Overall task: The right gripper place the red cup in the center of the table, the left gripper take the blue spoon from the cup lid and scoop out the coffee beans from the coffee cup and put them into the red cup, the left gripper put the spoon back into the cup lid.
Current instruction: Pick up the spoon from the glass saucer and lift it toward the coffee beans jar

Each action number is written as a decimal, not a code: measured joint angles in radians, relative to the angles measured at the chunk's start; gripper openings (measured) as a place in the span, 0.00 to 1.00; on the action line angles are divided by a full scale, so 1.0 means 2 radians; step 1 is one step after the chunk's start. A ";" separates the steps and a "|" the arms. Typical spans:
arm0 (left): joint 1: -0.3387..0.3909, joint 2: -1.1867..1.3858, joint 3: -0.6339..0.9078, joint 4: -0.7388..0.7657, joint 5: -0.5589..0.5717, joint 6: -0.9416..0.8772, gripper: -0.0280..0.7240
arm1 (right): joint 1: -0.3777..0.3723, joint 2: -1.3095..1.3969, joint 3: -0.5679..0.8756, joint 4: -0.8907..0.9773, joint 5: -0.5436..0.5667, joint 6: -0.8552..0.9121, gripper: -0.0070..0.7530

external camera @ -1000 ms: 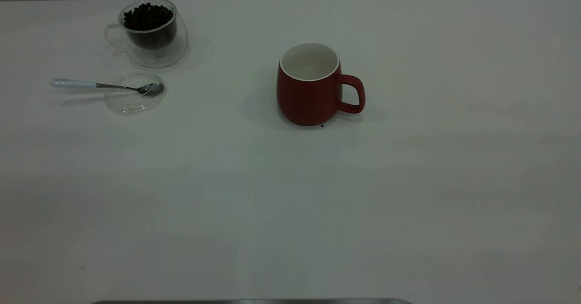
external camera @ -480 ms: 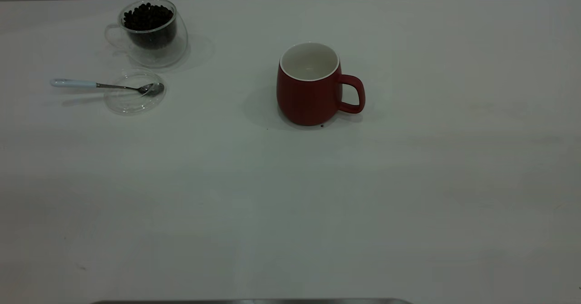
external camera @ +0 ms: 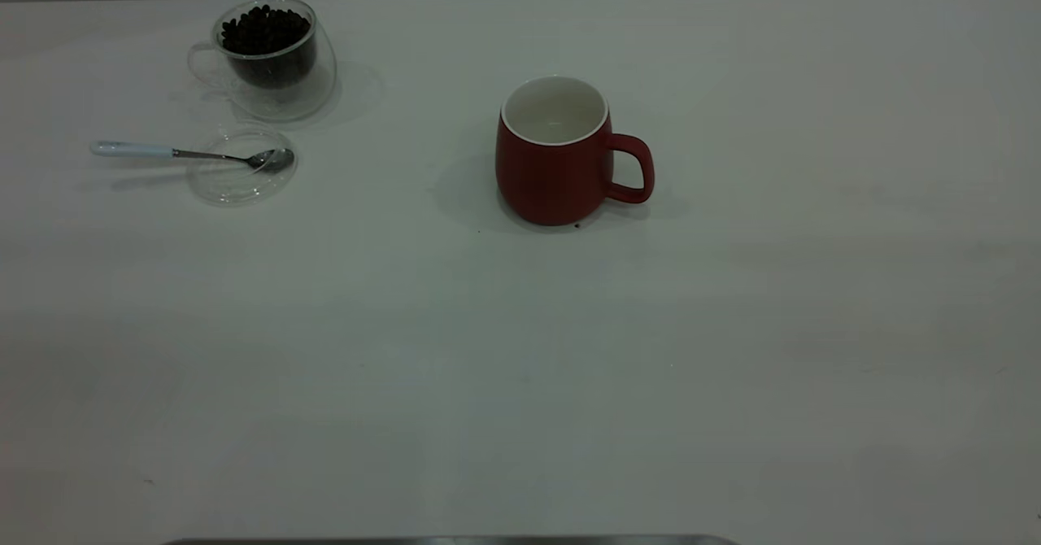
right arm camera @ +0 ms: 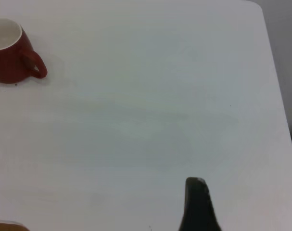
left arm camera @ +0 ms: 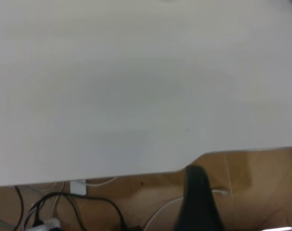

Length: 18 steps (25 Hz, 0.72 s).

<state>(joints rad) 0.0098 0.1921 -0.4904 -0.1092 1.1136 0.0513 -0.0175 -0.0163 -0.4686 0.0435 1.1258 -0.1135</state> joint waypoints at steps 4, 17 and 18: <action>0.000 0.011 -0.038 -0.019 -0.050 0.000 0.82 | 0.000 0.000 0.000 0.000 0.000 0.000 0.73; 0.000 0.323 -0.139 -0.057 -0.240 -0.004 0.82 | 0.000 0.000 0.000 0.000 0.000 0.000 0.73; 0.000 0.347 -0.141 -0.067 -0.257 -0.004 0.82 | 0.000 0.000 0.000 0.000 0.000 0.000 0.73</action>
<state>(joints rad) 0.0098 0.8865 -0.7721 -0.2429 0.6006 0.0424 -0.0175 -0.0163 -0.4686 0.0435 1.1258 -0.1135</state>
